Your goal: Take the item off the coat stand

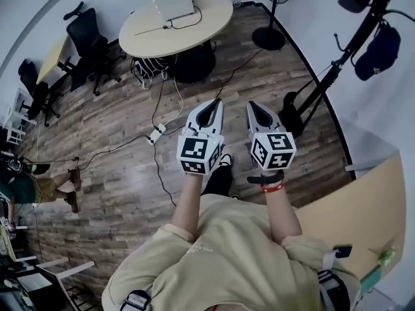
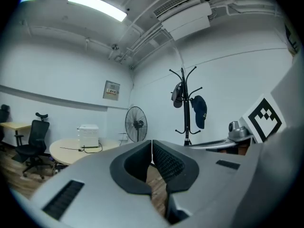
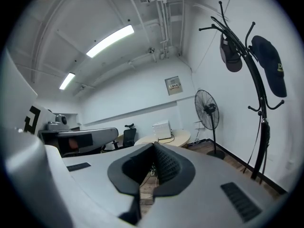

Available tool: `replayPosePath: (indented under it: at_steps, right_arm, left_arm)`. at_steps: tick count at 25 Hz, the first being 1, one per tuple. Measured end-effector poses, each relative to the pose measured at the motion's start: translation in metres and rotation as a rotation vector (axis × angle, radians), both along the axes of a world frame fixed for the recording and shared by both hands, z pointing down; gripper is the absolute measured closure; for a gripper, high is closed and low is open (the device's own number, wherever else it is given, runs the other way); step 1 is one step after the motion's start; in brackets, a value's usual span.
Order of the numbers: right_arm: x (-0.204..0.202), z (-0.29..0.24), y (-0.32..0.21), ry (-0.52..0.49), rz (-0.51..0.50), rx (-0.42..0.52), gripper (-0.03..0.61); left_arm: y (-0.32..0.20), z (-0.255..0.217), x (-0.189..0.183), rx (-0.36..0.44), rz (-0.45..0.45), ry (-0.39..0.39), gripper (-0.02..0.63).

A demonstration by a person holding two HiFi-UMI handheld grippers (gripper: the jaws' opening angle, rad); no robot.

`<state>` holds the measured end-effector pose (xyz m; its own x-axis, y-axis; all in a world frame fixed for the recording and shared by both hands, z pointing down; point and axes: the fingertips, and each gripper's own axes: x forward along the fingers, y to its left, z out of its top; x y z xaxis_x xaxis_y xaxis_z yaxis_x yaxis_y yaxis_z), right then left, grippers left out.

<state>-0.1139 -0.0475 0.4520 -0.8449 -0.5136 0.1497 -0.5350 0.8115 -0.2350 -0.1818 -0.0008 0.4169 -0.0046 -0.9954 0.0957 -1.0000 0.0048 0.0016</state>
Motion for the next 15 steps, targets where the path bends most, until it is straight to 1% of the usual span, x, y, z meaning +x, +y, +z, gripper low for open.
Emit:
replayPosePath:
  at_steps: [6,11,15]
  right_arm:
    - [0.032,0.006,-0.092,0.012,0.157,-0.009,0.561]
    - [0.063,-0.005,-0.161,0.013,0.326,-0.004,0.561]
    - [0.093,-0.013,-0.205,0.010,0.456,0.008,0.561]
  left_arm:
    - [-0.108,0.008,0.025,-0.011,0.149,0.024,0.589]
    - [-0.197,-0.002,0.060,-0.005,0.346,0.032,0.589]
    - [-0.250,-0.009,0.092,0.015,0.475,0.050,0.589]
